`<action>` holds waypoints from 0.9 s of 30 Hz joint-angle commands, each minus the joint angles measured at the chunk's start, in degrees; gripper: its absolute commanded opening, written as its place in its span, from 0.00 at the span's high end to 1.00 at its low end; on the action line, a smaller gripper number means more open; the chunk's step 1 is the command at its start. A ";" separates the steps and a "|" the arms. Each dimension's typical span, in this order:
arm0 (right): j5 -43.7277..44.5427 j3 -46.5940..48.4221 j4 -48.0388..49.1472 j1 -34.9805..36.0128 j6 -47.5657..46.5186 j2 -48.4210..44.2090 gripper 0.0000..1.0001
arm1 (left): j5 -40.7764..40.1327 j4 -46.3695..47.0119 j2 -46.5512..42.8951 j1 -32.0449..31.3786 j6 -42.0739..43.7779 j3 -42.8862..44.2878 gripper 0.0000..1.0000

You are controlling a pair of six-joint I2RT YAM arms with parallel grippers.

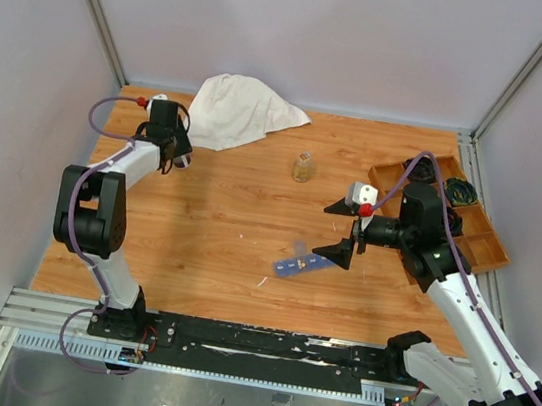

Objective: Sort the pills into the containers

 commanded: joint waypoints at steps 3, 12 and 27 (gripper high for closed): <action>-1.28 0.74 0.64 -0.93 -0.15 -0.91 0.02 | -1.55 0.53 1.14 0.57 -1.17 2.06 0.19; -2.03 0.77 0.59 -1.49 0.24 -0.66 0.02 | 3.51 0.21 -6.07 0.51 -1.65 0.98 0.01; -9.59 1.89 -31.27 -3.30 -57.39 2.08 0.02 | 30.81 34.65 -41.36 -28.80 12.09 -33.71 0.01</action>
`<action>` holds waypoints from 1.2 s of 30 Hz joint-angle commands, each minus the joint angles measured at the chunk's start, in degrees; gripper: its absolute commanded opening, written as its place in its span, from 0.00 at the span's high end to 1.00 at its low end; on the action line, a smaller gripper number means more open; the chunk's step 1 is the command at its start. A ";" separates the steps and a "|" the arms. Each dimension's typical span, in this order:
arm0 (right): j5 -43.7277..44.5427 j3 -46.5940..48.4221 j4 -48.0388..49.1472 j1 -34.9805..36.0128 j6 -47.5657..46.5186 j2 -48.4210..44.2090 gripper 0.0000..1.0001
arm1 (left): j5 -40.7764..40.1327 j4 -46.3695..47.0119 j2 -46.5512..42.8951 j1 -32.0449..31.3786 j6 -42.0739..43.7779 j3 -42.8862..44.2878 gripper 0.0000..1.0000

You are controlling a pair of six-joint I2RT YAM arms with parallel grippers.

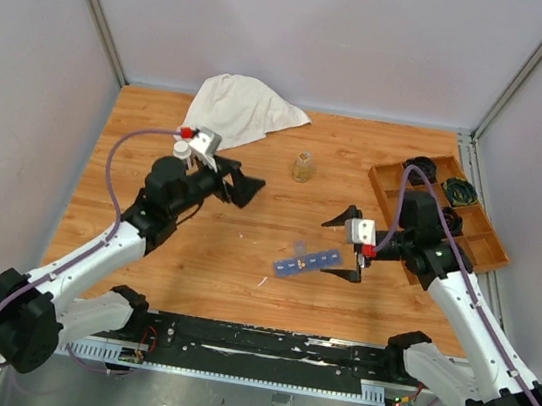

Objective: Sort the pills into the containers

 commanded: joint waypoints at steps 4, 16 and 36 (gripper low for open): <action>5.57 3.92 -31.59 -0.70 -46.21 10.44 0.01 | 6.28 18.22 -2.21 -13.12 5.92 -14.81 0.09; 20.57 5.72 -18.69 -1.81 -42.14 32.41 0.12 | -1.50 21.81 13.14 -15.65 -7.94 -17.07 0.36; 24.25 4.52 -8.90 -0.52 -35.17 38.96 0.26 | 0.56 25.67 37.30 -15.78 -11.95 -6.83 0.55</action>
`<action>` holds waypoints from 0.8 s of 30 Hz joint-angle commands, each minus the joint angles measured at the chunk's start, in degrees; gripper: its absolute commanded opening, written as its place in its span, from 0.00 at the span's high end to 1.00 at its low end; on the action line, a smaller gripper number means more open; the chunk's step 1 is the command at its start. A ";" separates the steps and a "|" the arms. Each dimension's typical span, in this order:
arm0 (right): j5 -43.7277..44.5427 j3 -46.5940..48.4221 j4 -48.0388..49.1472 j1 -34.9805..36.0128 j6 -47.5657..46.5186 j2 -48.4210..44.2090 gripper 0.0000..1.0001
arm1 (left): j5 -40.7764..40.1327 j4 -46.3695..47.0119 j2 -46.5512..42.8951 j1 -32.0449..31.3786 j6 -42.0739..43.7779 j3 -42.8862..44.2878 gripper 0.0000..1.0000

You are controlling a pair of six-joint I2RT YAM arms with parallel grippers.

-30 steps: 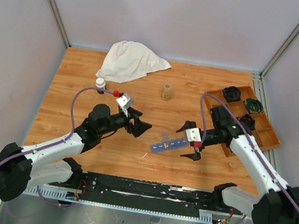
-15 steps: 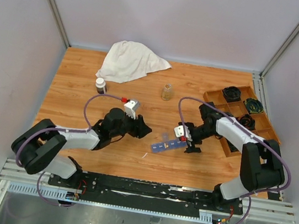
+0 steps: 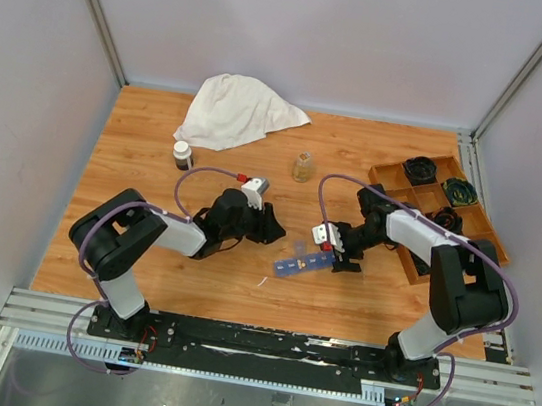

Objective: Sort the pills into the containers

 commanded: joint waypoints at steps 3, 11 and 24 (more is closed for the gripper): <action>0.96 0.02 -0.12 0.45 0.20 0.57 0.27 | 1.40 3.96 3.96 -0.42 -0.65 2.77 0.55; 3.05 -0.02 0.32 2.13 0.20 1.88 0.33 | 2.55 5.50 7.81 -0.76 -1.14 5.20 0.57; 4.20 -0.81 1.71 3.17 0.67 2.09 0.42 | 4.92 9.32 11.22 -1.21 -2.53 5.92 0.58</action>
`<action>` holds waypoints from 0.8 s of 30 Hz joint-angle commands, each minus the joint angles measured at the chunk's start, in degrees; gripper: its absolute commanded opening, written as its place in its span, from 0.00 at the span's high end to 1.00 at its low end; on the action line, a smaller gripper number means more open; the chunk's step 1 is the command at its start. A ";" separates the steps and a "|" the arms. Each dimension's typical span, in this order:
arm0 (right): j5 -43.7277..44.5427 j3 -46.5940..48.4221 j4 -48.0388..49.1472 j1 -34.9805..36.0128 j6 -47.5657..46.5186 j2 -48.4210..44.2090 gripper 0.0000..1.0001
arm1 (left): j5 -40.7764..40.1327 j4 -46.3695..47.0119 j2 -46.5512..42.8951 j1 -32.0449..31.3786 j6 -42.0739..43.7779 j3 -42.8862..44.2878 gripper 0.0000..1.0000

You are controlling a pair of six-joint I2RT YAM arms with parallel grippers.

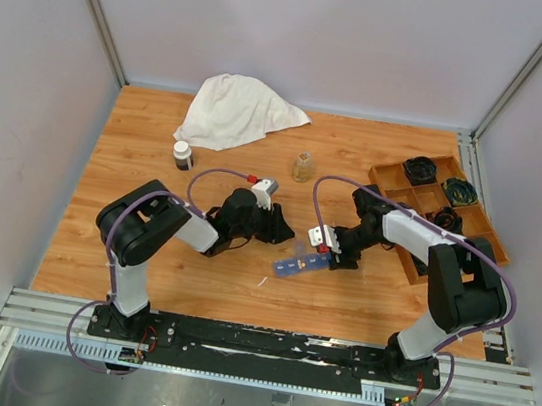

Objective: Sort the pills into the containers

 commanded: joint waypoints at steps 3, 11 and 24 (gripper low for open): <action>2.50 -0.76 1.16 1.34 0.36 1.38 0.44 | 2.34 4.62 1.66 -0.83 -0.68 1.03 0.59; 2.59 -0.64 1.17 1.35 0.58 1.47 0.51 | 3.48 6.02 2.89 -2.10 -0.64 1.90 0.59; 3.90 -1.12 2.02 1.35 1.49 1.48 0.58 | 2.25 6.25 -0.84 -4.66 -0.26 0.23 0.60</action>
